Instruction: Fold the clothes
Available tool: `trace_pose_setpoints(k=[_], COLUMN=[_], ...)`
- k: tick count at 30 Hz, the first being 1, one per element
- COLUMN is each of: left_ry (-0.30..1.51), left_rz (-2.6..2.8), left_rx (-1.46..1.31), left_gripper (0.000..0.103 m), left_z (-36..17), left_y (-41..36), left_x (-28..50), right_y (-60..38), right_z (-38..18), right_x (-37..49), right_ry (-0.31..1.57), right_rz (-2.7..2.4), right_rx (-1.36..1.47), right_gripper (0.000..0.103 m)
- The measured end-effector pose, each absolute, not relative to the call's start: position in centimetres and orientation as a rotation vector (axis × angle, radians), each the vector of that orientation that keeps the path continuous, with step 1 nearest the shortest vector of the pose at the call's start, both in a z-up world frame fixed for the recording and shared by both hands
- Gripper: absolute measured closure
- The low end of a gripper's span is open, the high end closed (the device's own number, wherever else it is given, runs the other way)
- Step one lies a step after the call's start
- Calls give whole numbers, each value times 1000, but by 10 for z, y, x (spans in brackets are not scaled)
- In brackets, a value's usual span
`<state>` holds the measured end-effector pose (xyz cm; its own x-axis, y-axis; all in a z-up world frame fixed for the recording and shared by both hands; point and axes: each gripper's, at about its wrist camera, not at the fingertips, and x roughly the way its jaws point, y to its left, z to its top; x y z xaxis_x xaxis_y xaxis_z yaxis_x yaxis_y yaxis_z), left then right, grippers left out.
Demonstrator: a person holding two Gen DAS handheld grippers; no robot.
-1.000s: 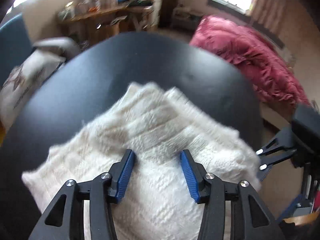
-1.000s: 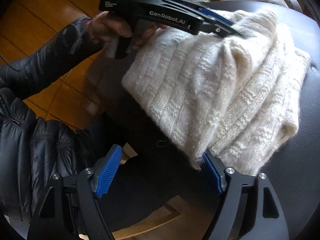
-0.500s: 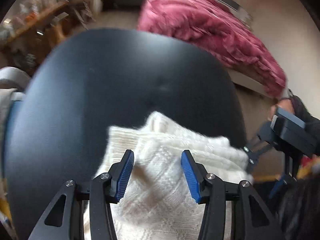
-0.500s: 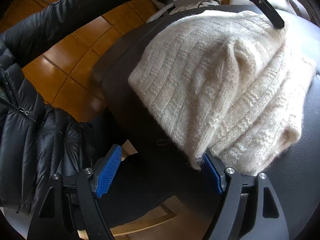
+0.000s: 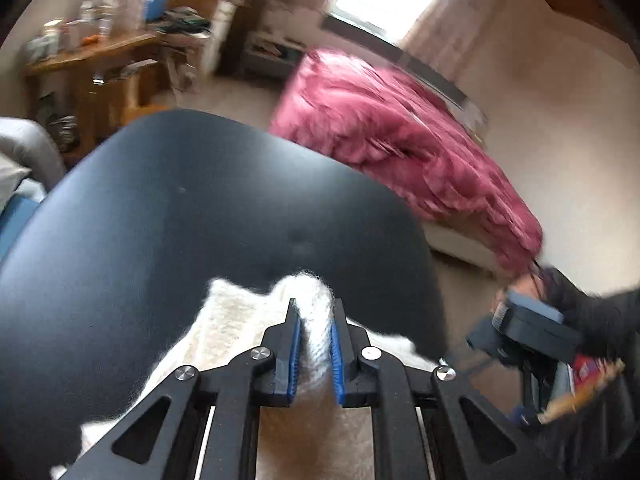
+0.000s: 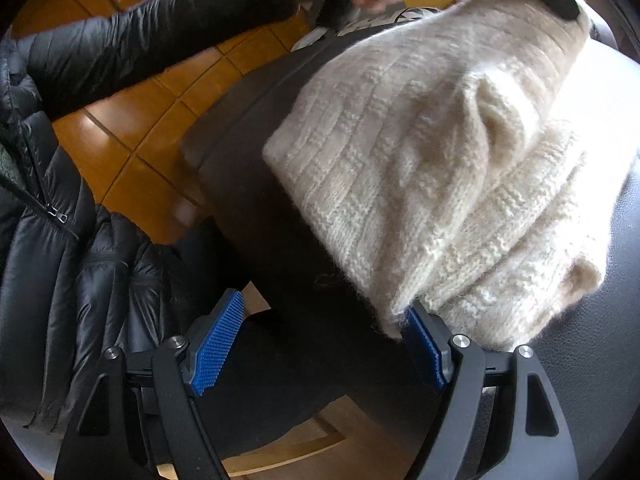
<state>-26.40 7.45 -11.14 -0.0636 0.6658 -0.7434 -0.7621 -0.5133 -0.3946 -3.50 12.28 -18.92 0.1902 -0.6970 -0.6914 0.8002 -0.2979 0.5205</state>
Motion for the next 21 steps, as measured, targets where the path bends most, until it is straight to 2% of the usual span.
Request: trace_pose_setpoints(k=[4, 9, 15, 18, 21], left_ry=[63, 76, -61, -25, 139], left_rz=[1836, 1879, 2028, 1998, 1862], left_rx=[-1256, -1246, -1144, -1066, -1056], left_gripper=[87, 78, 77, 76, 76], left_z=[-144, -133, -99, -76, -74], left_y=[76, 74, 40, 23, 36], left_x=[-271, -265, -264, -237, -192], right_y=[132, 123, 125, 157, 172], right_z=[-184, -183, -176, -168, -166], right_x=[-11, -5, -3, -31, -46], right_ry=[148, 146, 93, 65, 45], right_rz=[-1483, -1485, -1483, -1485, -1492], right_rx=[1166, 1177, 1193, 1205, 1208], right_gripper=[23, 23, 23, 23, 23])
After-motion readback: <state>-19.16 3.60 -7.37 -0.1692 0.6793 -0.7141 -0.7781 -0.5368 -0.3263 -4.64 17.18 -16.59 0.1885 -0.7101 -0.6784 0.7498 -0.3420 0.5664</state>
